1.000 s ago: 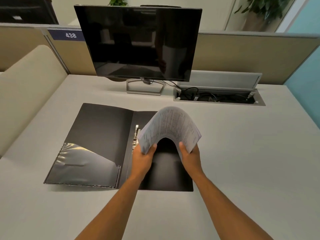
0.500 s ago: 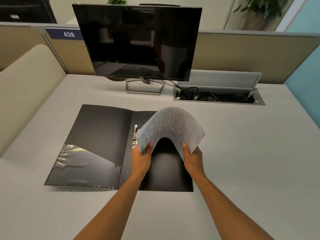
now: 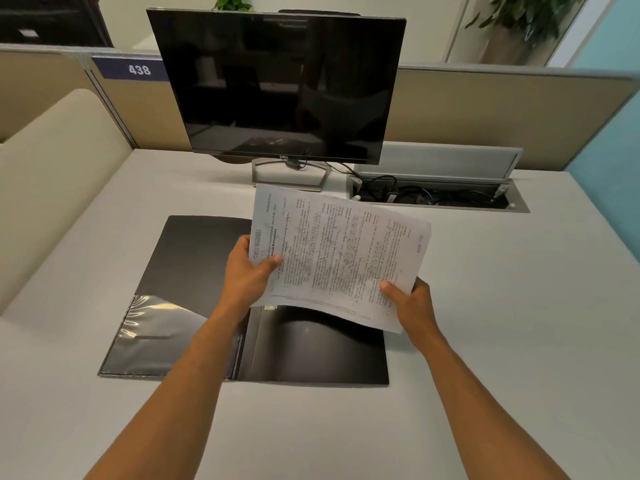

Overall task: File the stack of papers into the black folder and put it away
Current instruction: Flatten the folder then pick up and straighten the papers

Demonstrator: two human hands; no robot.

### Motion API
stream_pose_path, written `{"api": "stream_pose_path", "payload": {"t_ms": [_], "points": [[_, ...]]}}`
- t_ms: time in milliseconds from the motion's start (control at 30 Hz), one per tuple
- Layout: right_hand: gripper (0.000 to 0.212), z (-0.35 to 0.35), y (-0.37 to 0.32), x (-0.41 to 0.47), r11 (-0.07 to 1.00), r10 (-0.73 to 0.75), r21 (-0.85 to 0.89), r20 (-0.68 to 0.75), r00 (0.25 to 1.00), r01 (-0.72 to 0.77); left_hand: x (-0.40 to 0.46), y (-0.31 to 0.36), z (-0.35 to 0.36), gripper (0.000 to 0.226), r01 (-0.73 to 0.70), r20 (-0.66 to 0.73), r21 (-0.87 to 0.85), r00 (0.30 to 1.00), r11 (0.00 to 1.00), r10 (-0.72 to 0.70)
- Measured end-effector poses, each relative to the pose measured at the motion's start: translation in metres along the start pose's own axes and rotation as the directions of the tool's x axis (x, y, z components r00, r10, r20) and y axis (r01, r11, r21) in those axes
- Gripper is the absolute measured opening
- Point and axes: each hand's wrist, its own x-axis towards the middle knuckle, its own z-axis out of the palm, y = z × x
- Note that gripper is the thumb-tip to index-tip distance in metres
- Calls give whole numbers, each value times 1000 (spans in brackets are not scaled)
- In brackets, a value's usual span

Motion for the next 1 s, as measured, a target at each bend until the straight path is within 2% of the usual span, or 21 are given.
{"api": "stream_pose_path", "payload": {"t_ms": [267,467,533,600,667,733,800,867,933,1000], "points": [[39,-10,-4,1,958,111,238,203,973,-159,15,1,-25,44,73,214,77,973,994,-88],[42,-5,-6,-1,953,153,236,164,975,-190,17,-3,-34,43,131,280,11,951,991,-128],[43,-1,-5,-3,949,157,256,131,979,-186,19,-7,-40,41,173,273,-54,950,984,-152],[45,4,-4,-5,935,148,309,98,984,-171,18,-13,-44,38,252,235,-201,950,946,-204],[48,11,-2,-7,907,141,392,64,988,-155,12,-21,-39,46,332,228,-397,939,856,-258],[49,23,1,-10,863,156,483,29,987,-150,0,-27,-26,53,349,242,-535,936,769,-256],[49,36,4,-13,823,179,548,-1,984,-150,-13,-30,-8,57,368,275,-607,929,704,-249],[47,51,9,-18,792,194,591,-13,981,-149,-24,-30,11,51,376,298,-626,925,683,-236],[45,65,13,-25,768,207,621,-12,978,-155,-32,-30,27,44,334,249,-644,942,688,-225],[45,76,16,-32,755,221,633,-6,975,-168,-38,-31,38,49,275,167,-685,961,675,-223]]}}
